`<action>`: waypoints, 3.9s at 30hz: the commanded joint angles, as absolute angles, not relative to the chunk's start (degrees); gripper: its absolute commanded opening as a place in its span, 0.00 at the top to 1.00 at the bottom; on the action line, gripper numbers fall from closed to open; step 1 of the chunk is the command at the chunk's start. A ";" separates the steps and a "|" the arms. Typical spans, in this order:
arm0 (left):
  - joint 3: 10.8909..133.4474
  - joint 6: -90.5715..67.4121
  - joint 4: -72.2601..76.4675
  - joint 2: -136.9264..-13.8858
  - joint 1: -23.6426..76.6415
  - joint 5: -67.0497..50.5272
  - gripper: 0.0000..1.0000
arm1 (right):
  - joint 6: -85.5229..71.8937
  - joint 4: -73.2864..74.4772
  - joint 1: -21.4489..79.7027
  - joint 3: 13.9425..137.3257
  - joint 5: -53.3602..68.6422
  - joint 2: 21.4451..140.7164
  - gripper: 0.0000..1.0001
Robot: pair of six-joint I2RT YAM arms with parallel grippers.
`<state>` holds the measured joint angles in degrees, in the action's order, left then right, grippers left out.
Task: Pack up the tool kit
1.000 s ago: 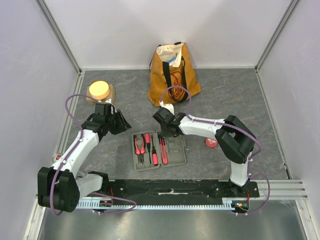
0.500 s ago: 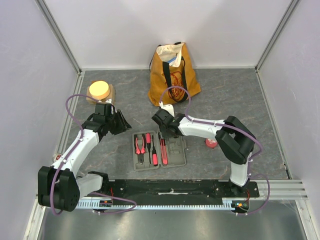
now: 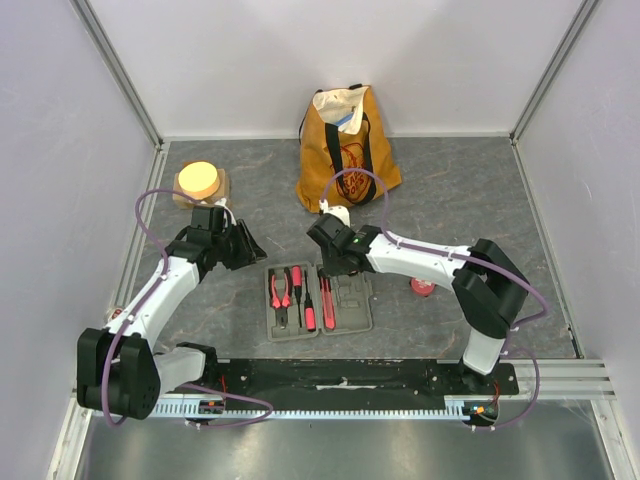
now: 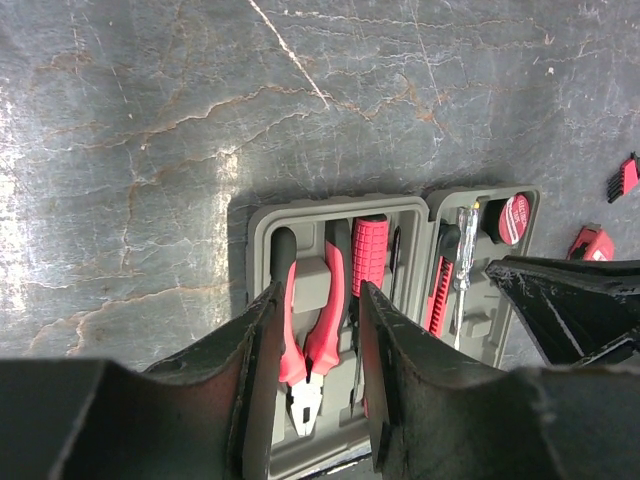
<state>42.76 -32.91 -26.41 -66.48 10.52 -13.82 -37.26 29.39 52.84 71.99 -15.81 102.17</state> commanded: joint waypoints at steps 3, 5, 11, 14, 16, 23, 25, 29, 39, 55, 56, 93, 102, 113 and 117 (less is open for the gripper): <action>42.71 -33.05 -24.43 -66.88 10.63 -16.26 0.57 | -37.00 30.50 54.40 71.46 -13.01 103.62 0.84; 42.80 -33.13 -24.52 -66.88 10.55 -16.43 0.57 | -37.44 31.11 54.49 71.28 -13.10 104.50 0.86; 42.98 -33.13 -24.08 -67.32 10.55 -17.58 0.57 | -37.79 31.90 54.84 71.10 -15.02 104.59 0.89; 42.98 -33.05 -23.56 -67.59 10.55 -18.54 0.57 | -37.62 31.82 54.93 71.10 -15.91 103.45 0.88; 43.15 -33.22 -23.29 -67.76 10.55 -18.90 0.57 | -37.62 31.82 55.02 71.19 -16.52 102.92 0.87; 44.55 -33.75 -21.71 -69.17 10.72 -21.97 0.57 | -38.50 32.87 55.11 71.37 -17.40 102.92 0.82; 45.78 -33.66 -21.53 -70.40 10.98 -22.67 0.57 | -38.67 32.78 55.11 70.84 -17.05 103.44 0.83; 47.55 -33.40 -21.53 -71.98 11.86 -23.11 0.57 | -39.72 32.70 55.11 70.05 -15.30 105.20 0.90; 49.39 -33.49 -20.66 -75.76 15.90 -25.57 0.57 | -43.76 31.91 54.67 65.48 -10.11 107.93 1.00; 56.07 -34.02 -23.20 -79.98 20.83 -22.42 0.59 | -44.12 31.55 54.32 73.80 -18.88 103.54 0.88; 56.42 -33.75 -23.90 -79.37 20.74 -21.37 0.59 | -44.38 32.07 54.14 75.57 -20.29 102.84 0.84; 48.60 -30.94 -25.40 -69.08 20.48 -14.24 0.53 | -51.23 37.62 18.64 62.66 -32.00 92.45 0.12; 48.96 -31.11 -25.93 -70.05 20.48 -14.06 0.53 | -59.75 36.39 14.07 64.78 -25.93 98.35 0.17; 49.57 -30.76 -26.01 -70.66 20.56 -14.15 0.54 | -63.54 35.60 12.92 60.30 -23.20 99.84 0.27; 49.66 -30.59 -26.02 -70.93 20.39 -14.24 0.54 | -63.81 34.72 12.83 59.85 -23.55 100.89 0.31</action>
